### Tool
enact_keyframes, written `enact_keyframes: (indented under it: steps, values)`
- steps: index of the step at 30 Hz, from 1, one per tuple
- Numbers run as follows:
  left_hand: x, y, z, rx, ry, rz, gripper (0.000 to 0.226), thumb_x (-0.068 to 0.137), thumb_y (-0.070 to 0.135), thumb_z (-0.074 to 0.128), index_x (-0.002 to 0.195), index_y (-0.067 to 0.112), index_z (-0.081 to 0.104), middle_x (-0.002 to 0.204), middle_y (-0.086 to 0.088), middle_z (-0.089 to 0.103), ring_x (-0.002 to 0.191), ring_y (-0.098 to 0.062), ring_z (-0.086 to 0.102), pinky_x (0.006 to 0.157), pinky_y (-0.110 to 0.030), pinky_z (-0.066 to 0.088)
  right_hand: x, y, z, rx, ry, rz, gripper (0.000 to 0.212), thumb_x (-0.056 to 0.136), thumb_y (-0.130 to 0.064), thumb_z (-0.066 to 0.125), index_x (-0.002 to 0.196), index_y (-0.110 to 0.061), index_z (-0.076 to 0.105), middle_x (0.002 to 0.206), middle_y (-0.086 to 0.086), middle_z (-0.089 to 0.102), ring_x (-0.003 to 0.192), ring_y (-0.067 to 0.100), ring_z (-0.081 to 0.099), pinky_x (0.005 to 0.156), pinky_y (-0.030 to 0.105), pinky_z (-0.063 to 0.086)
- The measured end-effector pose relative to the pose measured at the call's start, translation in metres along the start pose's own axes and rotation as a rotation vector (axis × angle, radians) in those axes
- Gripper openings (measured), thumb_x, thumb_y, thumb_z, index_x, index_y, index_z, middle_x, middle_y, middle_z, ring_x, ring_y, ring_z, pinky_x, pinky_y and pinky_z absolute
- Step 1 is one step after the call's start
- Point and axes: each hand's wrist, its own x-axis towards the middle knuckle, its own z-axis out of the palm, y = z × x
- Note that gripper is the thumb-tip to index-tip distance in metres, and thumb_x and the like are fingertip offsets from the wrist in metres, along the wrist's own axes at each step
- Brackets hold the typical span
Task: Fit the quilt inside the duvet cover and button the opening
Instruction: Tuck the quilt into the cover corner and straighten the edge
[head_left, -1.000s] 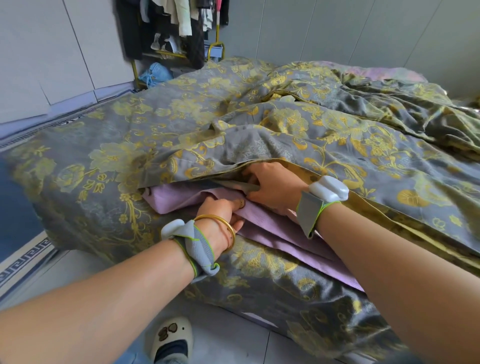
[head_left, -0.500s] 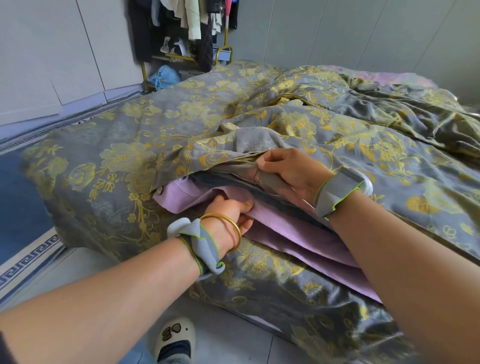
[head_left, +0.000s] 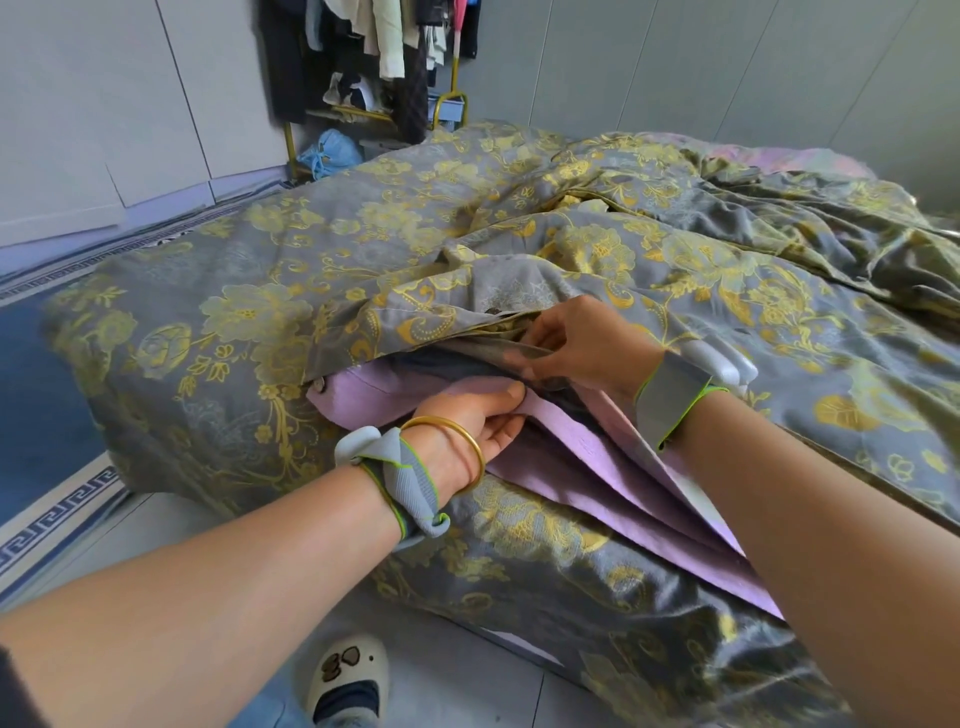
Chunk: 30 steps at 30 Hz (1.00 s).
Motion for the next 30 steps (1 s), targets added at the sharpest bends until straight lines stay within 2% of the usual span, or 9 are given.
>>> enact_keyframes:
  steps: [2,4,8,12,16,20,24,27,30]
  values:
    - [-0.001,-0.001,0.0,0.043,0.025,-0.01,0.018,0.087,-0.006,0.058,0.073,0.005,0.056,0.05,-0.003,0.062,0.069,-0.014,0.054,0.059,-0.024,0.05,-0.002,-0.003,-0.001,-0.163,0.054,-0.007,0.008,0.077,-0.029,0.077,0.078,-0.023,0.072,0.076,0.001,0.067,0.076,0.018,0.061,0.06,0.027,0.045]
    - [0.0,-0.001,-0.001,0.081,0.065,-0.022,0.019,0.088,-0.003,0.058,0.072,0.007,0.055,0.054,-0.004,0.059,0.067,-0.014,0.05,0.059,-0.025,0.046,-0.003,-0.006,0.0,-0.204,0.099,-0.01,0.01,0.08,-0.03,0.074,0.077,-0.023,0.068,0.076,0.001,0.064,0.075,0.017,0.056,0.061,0.027,0.04]
    - [0.0,-0.002,-0.003,0.112,0.104,-0.013,0.02,0.09,-0.001,0.056,0.073,0.01,0.052,0.068,-0.005,0.049,0.064,-0.015,0.047,0.059,-0.025,0.041,-0.009,-0.014,-0.009,0.165,-0.018,-0.095,0.012,0.081,-0.023,0.076,0.076,-0.015,0.069,0.06,-0.007,0.06,0.053,-0.002,0.048,0.055,0.013,0.037]
    - [0.0,-0.001,0.0,0.103,0.048,-0.01,0.019,0.09,0.0,0.057,0.074,0.008,0.055,0.067,-0.005,0.055,0.067,-0.013,0.049,0.06,-0.022,0.046,-0.006,0.013,-0.014,0.466,0.092,0.043,0.021,0.08,-0.033,0.077,0.08,-0.012,0.073,0.073,0.002,0.064,0.07,0.012,0.055,0.07,0.03,0.045]
    - [0.0,0.004,0.003,0.077,-0.016,-0.021,0.016,0.09,-0.001,0.057,0.077,0.008,0.059,0.047,0.001,0.063,0.068,-0.011,0.055,0.049,-0.018,0.052,-0.004,0.02,0.0,0.525,-0.063,0.171,0.044,0.059,-0.055,0.079,0.083,-0.018,0.077,0.088,0.018,0.072,0.078,0.021,0.059,0.077,0.039,0.048]
    - [-0.002,0.009,0.003,0.093,-0.041,0.016,0.012,0.088,0.002,0.06,0.078,0.009,0.062,0.05,0.002,0.065,0.065,-0.011,0.06,0.053,-0.017,0.053,-0.003,0.014,-0.01,0.715,-0.076,0.191,0.015,0.079,-0.022,0.076,0.086,-0.009,0.074,0.092,0.018,0.067,0.085,0.026,0.059,0.085,0.038,0.05]
    - [0.001,0.01,0.002,0.183,-0.032,0.027,0.009,0.086,0.011,0.065,0.079,0.015,0.064,0.052,0.007,0.065,0.046,-0.001,0.062,0.049,-0.014,0.049,-0.01,0.006,-0.009,0.616,-0.053,0.203,0.009,0.078,-0.024,0.078,0.079,-0.016,0.075,0.084,0.01,0.067,0.077,0.022,0.056,0.074,0.035,0.046]
    - [0.001,0.012,0.005,0.195,-0.045,0.051,0.009,0.087,0.012,0.064,0.079,0.016,0.065,0.054,0.008,0.067,0.047,0.0,0.063,0.049,-0.012,0.048,-0.012,0.002,-0.011,0.595,-0.023,0.226,0.013,0.076,-0.026,0.08,0.08,-0.014,0.076,0.081,0.008,0.066,0.075,0.02,0.056,0.072,0.034,0.045]
    - [0.0,0.014,0.008,0.178,-0.048,0.094,0.006,0.085,0.01,0.066,0.08,0.014,0.066,0.056,0.006,0.069,0.051,-0.002,0.066,0.049,-0.012,0.049,-0.013,0.001,-0.014,0.617,-0.043,0.199,0.016,0.077,-0.024,0.079,0.083,-0.009,0.075,0.076,0.005,0.067,0.067,0.013,0.058,0.063,0.019,0.049]
